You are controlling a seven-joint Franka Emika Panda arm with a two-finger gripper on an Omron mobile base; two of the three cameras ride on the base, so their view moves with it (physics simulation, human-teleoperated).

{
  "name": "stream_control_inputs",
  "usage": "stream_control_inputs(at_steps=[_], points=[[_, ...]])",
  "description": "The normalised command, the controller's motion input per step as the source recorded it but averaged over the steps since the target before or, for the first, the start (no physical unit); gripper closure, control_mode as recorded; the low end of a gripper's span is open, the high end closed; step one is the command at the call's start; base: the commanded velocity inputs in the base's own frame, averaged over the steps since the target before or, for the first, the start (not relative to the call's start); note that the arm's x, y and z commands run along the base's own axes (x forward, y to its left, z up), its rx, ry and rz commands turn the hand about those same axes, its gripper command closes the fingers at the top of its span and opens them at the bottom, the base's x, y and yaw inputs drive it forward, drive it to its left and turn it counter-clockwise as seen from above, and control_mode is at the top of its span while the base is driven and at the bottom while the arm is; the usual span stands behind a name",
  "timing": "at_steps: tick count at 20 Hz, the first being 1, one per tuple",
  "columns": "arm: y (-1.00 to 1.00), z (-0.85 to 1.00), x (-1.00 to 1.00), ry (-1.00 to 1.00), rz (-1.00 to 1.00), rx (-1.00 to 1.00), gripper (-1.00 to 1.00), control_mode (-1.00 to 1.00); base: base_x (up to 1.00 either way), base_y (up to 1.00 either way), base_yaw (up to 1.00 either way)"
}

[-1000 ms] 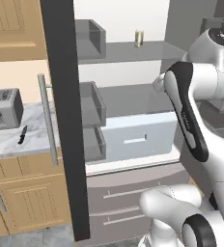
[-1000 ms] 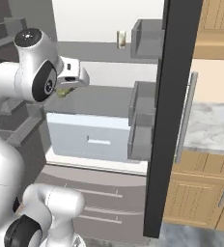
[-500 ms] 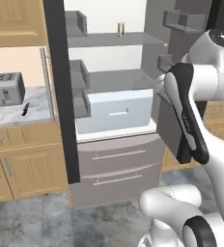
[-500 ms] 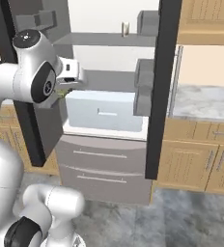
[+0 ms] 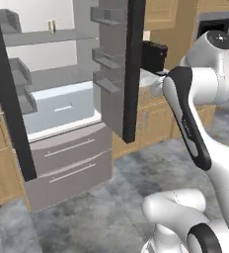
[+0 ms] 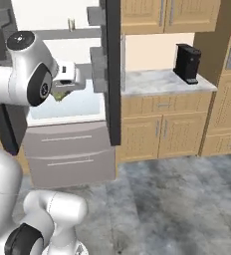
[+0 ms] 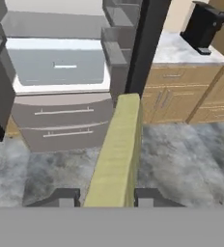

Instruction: Retrieve the butter from the fridge and place it on a plate on the dining table. Then retrieve the butter knife by the fridge and place it near the plate.

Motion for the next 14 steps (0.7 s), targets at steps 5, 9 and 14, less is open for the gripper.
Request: stream_control_inputs(at_steps=[5, 9, 14], points=[[0.00, 0.00, 0.00, 0.00, 0.00, 0.00, 1.00, 1.00, -0.24, -0.13, -0.76], [0.00, 0.00, 0.00, 0.00, 0.00, 0.00, 1.00, 1.00, 0.03, -0.40, -0.80], [0.00, 0.00, 0.00, 0.00, 0.00, 0.00, 1.00, 1.00, 0.22, -0.53, -0.74]])
